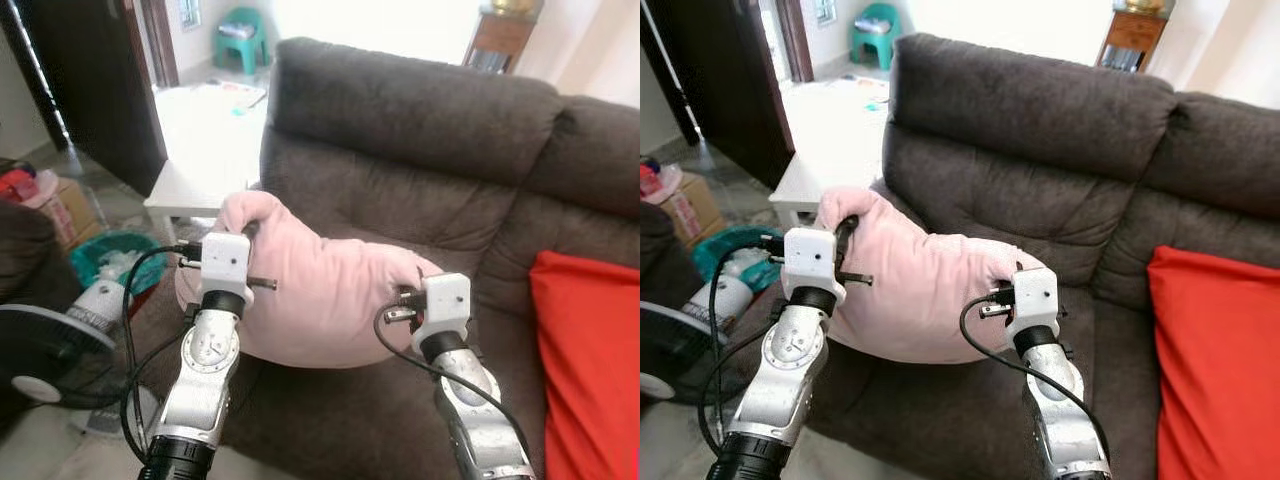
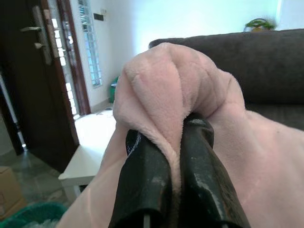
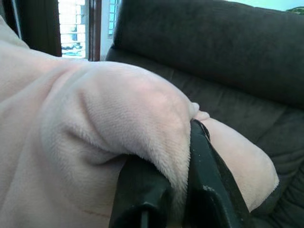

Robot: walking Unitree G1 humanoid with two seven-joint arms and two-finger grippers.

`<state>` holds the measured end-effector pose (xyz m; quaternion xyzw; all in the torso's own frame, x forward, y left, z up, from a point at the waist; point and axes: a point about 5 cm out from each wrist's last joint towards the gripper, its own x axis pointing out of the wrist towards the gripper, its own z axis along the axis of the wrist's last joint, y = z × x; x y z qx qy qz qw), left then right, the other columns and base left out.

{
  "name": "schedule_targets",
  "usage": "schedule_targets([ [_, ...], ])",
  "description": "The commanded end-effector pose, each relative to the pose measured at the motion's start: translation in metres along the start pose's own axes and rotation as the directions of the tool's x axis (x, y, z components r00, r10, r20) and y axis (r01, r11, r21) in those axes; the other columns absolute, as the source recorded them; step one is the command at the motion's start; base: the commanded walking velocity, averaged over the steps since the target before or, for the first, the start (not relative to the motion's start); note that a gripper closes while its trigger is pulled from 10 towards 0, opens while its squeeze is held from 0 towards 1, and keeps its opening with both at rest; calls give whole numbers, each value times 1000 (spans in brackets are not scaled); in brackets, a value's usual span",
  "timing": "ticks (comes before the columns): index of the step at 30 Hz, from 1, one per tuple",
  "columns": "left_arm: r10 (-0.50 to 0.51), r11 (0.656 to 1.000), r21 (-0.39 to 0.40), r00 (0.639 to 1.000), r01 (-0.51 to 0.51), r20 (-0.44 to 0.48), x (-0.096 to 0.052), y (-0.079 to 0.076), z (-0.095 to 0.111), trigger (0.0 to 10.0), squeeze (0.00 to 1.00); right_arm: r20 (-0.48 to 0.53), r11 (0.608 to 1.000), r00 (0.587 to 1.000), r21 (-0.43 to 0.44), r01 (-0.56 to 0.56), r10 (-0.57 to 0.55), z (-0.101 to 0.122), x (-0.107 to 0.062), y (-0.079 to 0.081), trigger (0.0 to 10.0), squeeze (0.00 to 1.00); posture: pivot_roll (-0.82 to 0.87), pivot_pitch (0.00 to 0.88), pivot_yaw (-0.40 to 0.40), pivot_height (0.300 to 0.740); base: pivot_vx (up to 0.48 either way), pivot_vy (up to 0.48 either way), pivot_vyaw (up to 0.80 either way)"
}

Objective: Move the pillow to the sofa from floor

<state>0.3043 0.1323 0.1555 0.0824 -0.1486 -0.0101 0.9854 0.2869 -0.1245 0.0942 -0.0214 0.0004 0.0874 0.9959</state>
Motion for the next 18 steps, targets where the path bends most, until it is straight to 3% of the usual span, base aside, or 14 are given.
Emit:
schedule_targets([
  [1, -57, 998, -3, 996, 58, 65, 5, -12, 13, 10000, 0, 98, 998, 993, -11, -65, 66, 22, 7, 14, 10000, 0, 128, 0, -100, 740, 259, 0, 0],
  [18, -53, 999, -3, 996, 53, 65, 5, -12, 14, 10000, 0, 98, 998, 993, -16, -67, 69, 22, 8, 13, 10000, 0, 132, 0, -105, 740, 259, 0, 0],
])
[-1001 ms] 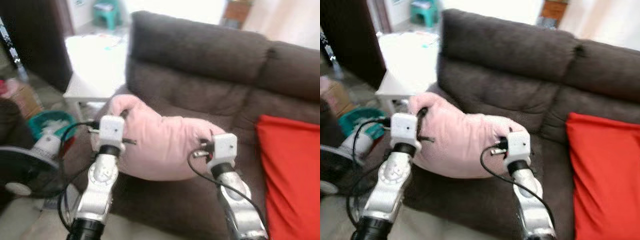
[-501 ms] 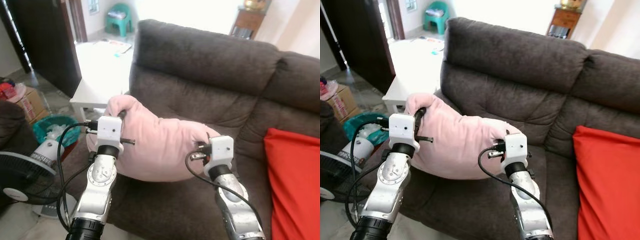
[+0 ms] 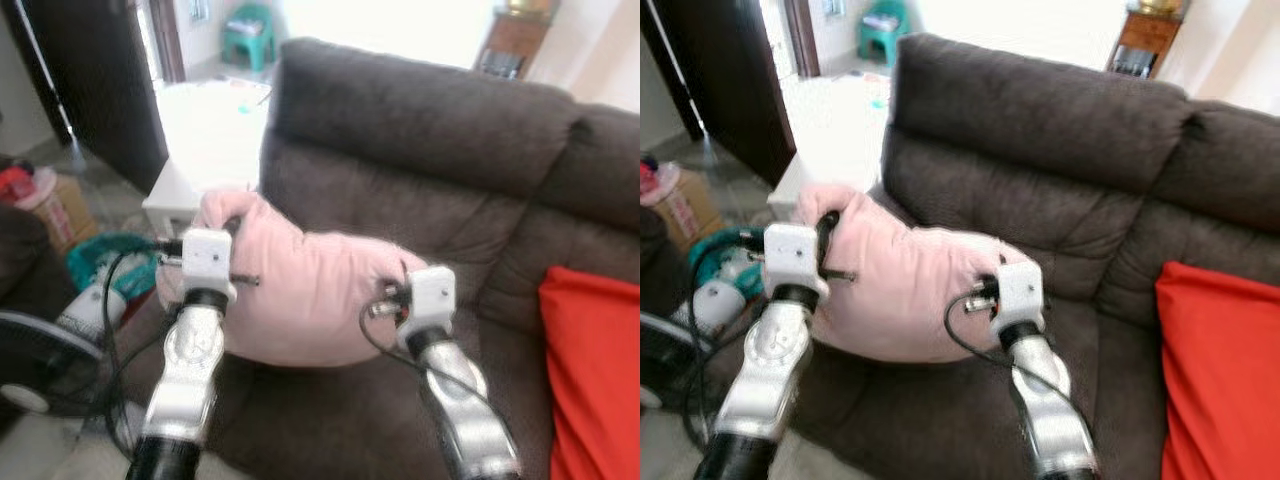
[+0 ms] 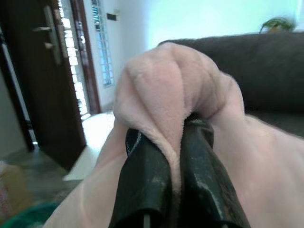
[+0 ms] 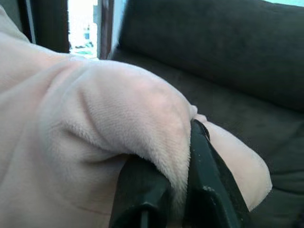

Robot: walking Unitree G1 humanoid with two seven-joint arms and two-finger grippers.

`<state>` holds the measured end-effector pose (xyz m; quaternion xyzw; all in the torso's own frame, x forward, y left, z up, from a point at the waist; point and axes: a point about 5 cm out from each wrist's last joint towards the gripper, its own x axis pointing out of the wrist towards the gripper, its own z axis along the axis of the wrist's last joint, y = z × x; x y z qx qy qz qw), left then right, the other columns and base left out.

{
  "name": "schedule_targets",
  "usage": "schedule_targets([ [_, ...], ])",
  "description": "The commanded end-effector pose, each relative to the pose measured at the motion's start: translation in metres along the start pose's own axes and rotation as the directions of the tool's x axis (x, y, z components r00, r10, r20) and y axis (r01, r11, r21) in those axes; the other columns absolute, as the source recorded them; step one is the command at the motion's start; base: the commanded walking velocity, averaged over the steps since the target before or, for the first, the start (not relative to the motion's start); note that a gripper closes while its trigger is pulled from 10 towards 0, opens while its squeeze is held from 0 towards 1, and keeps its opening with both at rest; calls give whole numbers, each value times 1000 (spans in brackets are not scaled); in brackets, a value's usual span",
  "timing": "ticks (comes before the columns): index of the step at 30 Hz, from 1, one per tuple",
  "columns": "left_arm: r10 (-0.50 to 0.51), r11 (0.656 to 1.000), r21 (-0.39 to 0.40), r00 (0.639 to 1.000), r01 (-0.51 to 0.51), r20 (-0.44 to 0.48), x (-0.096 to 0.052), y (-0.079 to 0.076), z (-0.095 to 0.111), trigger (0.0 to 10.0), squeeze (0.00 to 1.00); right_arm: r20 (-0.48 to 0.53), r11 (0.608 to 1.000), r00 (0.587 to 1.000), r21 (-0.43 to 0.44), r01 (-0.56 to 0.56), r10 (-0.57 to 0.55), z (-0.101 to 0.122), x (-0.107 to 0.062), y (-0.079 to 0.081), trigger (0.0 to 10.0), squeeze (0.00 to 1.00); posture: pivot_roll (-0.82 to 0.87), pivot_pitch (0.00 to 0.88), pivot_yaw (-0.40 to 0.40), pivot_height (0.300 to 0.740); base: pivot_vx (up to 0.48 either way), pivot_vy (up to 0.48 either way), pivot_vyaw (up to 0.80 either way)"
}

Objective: Move the pillow to the sofa from floor

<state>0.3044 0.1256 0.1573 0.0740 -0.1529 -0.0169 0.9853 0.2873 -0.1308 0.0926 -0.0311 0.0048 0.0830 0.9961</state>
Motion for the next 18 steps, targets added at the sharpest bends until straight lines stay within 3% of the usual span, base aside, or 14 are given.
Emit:
schedule_targets([
  [1, -44, 999, 15, 998, 43, 54, 4, -6, 11, 10000, 0, 110, 997, 991, 1, -76, 75, 24, 9, 19, 10000, 0, 132, 0, -105, 740, 274, 0, 0],
  [10, -84, 996, 11, 995, 83, 51, 4, -10, 10, 10000, 0, 100, 997, 992, -5, -75, 75, 23, 9, 19, 10000, 0, 134, 0, -106, 740, 216, 0, 0],
  [12, -162, 986, -34, 987, 162, 3, 1, -19, 5, 10000, 0, 62, 997, 996, -32, -64, 66, 19, 11, 17, 10000, 0, 136, 0, -106, 740, 0, 0, 0],
  [18, -263, 959, -121, 964, 256, -41, -4, -32, 0, 10000, 0, 66, 995, 994, -69, -78, 82, 22, 18, 17, 10000, 0, 137, 0, -107, 740, 0, 0, 0],
])
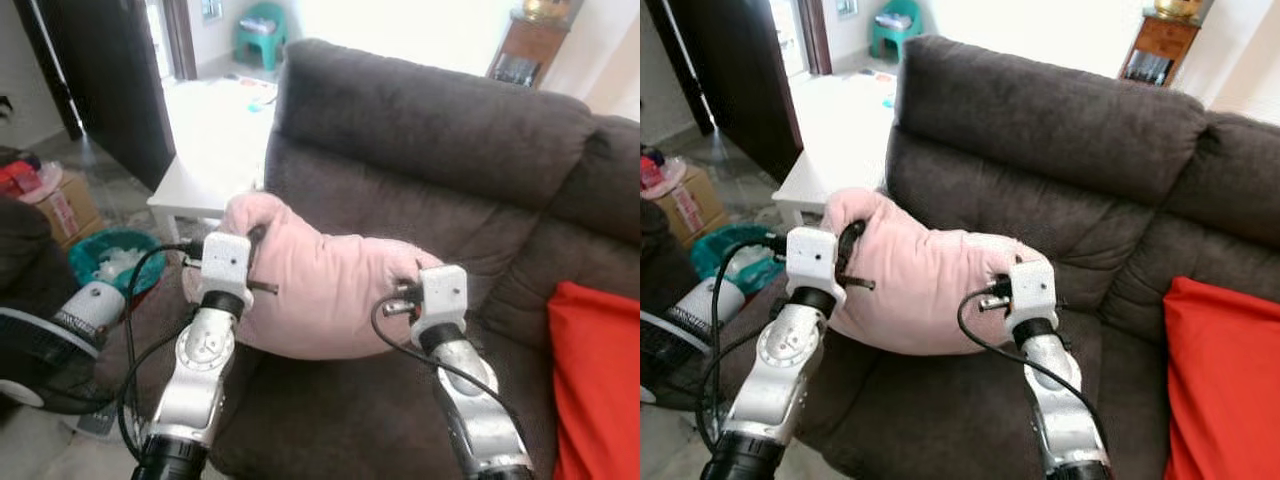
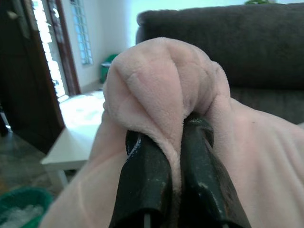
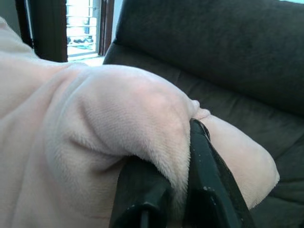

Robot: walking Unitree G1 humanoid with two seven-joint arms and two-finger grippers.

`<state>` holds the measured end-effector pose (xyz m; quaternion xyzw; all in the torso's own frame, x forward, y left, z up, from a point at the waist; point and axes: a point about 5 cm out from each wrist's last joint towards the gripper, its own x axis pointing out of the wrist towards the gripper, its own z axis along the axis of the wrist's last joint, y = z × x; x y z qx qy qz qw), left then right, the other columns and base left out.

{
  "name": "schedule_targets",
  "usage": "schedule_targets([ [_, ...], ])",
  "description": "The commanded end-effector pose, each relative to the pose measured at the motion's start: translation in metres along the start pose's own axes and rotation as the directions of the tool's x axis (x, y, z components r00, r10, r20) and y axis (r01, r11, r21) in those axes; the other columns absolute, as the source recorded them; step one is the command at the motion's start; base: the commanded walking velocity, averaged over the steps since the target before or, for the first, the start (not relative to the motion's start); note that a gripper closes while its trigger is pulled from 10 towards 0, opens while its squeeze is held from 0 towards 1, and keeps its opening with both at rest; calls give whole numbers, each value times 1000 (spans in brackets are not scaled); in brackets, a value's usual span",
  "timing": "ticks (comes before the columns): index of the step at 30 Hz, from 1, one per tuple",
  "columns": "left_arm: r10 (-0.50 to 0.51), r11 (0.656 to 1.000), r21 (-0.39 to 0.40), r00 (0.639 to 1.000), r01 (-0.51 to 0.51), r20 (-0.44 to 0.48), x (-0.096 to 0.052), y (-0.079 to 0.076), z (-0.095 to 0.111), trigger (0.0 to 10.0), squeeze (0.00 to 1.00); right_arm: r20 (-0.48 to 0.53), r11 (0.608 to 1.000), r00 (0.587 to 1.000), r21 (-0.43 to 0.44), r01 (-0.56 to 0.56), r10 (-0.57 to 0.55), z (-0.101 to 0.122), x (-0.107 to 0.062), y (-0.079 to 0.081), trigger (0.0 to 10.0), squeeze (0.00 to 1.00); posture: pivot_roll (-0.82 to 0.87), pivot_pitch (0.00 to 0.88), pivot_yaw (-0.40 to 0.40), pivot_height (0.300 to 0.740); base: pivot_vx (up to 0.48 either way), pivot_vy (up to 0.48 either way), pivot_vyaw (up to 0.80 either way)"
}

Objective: Move the pillow to the sofa from floor

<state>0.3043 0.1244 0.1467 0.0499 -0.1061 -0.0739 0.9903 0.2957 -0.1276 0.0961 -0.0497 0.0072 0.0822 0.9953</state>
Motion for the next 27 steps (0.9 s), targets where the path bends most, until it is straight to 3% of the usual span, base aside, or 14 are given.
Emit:
schedule_targets([
  [1, -153, 987, -38, 988, 154, 27, 2, -30, 8, 10000, 0, 76, 996, 994, -33, -79, 81, 19, 9, 15, 10000, 0, 137, 0, -107, 740, 0, 0, 0],
  [6, -271, 958, -99, 963, 270, 6, -1, -40, 11, 10000, 0, 44, 996, 997, -56, -65, 68, 17, 15, 12, 10000, 0, 144, 0, -110, 740, 0, 0, 0],
  [11, -419, 901, -125, 908, 415, -7, -5, -51, 15, 10000, 0, 58, 996, 996, -65, -58, 62, 21, 21, 9, 10000, 0, 148, 0, -112, 740, 0, 0, 0],
  [18, -493, 863, -148, 869, 482, -45, -10, -55, 11, 10000, 0, 51, 995, 996, -61, -73, 76, 21, 23, 12, 10000, 0, 149, 0, -114, 740, 0, 0, 0],
  [21, -518, 853, -134, 849, 504, -104, -16, -54, 0, 10000, 0, 21, 989, 991, -73, -130, 132, 15, 21, 21, 10000, 0, 149, 0, -115, 740, 0, 0, 0],
  [27, -526, 848, -155, 841, 507, -128, -18, -56, -6, 10000, 0, 11, 981, 985, -94, -172, 174, 13, 20, 27, 10000, 0, 148, 0, -117, 740, 0, 0, 0],
])
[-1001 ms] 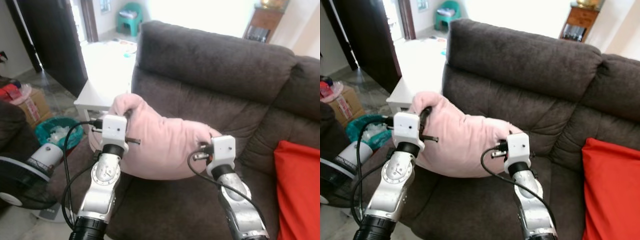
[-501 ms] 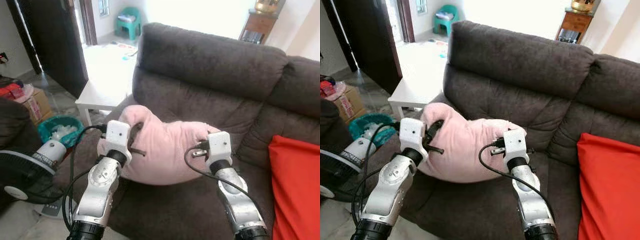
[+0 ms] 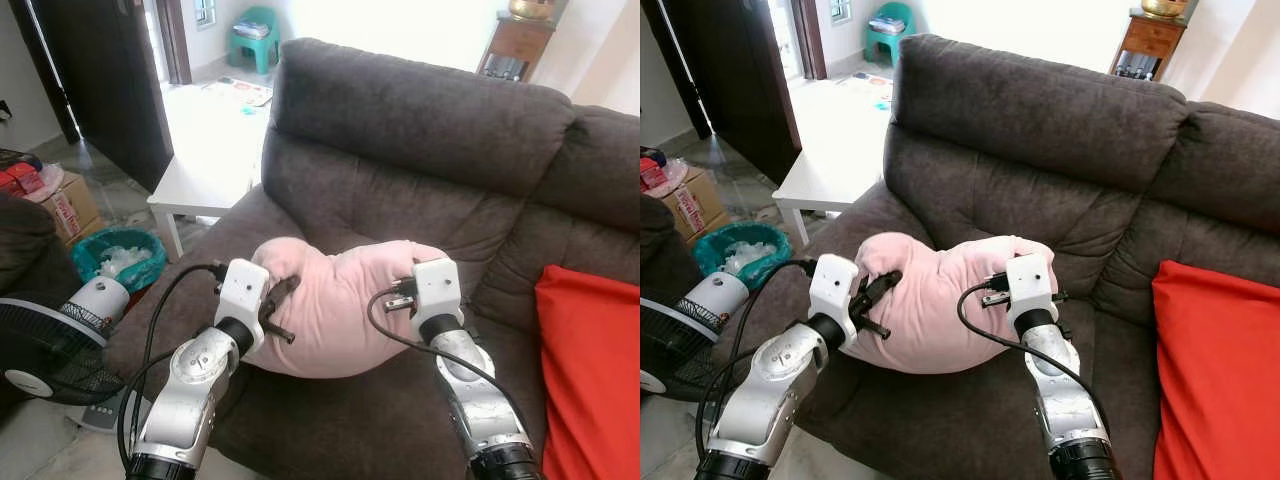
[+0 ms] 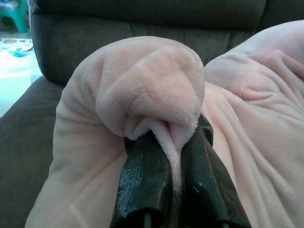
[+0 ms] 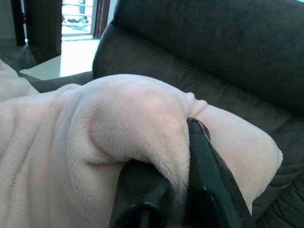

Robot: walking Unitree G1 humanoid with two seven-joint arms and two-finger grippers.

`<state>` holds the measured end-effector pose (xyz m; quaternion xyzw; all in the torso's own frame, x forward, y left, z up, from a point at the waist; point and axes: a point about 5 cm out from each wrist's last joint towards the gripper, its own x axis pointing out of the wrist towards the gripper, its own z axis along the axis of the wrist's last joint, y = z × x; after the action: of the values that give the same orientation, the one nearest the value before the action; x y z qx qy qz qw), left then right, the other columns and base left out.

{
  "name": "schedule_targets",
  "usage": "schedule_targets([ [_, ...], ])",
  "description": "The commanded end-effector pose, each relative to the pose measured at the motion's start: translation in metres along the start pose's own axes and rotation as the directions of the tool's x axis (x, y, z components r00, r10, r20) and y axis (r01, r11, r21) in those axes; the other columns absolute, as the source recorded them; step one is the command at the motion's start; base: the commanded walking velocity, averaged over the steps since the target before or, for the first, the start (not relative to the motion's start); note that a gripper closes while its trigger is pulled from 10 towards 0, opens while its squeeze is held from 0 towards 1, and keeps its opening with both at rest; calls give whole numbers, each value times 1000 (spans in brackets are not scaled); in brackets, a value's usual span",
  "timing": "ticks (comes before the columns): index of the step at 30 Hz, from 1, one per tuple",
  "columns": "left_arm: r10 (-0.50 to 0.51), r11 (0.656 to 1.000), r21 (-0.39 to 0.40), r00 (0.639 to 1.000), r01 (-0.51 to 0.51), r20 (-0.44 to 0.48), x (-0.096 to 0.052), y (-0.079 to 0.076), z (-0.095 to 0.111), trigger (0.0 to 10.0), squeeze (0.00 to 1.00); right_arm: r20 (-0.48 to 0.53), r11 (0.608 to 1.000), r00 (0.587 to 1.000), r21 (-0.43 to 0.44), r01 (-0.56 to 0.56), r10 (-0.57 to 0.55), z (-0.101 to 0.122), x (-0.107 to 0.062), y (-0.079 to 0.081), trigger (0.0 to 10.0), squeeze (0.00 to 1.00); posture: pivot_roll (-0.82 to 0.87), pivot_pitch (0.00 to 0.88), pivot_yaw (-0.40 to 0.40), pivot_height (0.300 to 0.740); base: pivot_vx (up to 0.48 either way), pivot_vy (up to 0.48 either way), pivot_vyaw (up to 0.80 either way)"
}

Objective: Move the pillow to the sofa from floor

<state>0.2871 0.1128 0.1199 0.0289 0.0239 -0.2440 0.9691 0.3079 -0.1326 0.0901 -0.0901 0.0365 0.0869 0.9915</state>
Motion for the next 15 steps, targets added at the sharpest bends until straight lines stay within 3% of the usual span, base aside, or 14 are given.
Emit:
schedule_targets([
  [1, -198, 980, 18, 979, 198, 54, 12, -38, 14, 10000, 0, 87, 987, 984, -30, -156, 158, 23, 8, 32, 10000, 0, 148, 0, -117, 740, 0, 0, 0],
  [2, -202, 979, 16, 978, 202, 49, 12, -39, 13, 10000, 0, 84, 986, 982, -36, -166, 168, 22, 8, 32, 10000, 67, 149, 0, -118, 740, 0, 0, 0],
  [3, -203, 979, 16, 978, 203, 48, 12, -39, 13, 10000, 0, 82, 985, 982, -39, -170, 173, 22, 8, 33, 10000, 67, 149, 0, -118, 740, 0, 0, 0],
  [4, -203, 979, 15, 978, 202, 45, 12, -39, 12, 10000, 0, 81, 984, 981, -42, -174, 177, 22, 8, 33, 10000, 647, 149, 0, -118, 740, 0, 0, 0],
  [5, -201, 980, 14, 979, 200, 41, 12, -39, 10, 10000, 0, 80, 982, 979, -40, -184, 187, 22, 8, 34, 10000, 1000, 149, 0, -119, 740, 0, 0, 0],
  [15, -186, 982, 24, 982, 185, 17, 11, -38, 3, 10000, 0, 64, 977, 977, -66, -200, 205, 20, 7, 35, 10000, 1000, 146, 0, -121, 740, 0, 0, 0],
])
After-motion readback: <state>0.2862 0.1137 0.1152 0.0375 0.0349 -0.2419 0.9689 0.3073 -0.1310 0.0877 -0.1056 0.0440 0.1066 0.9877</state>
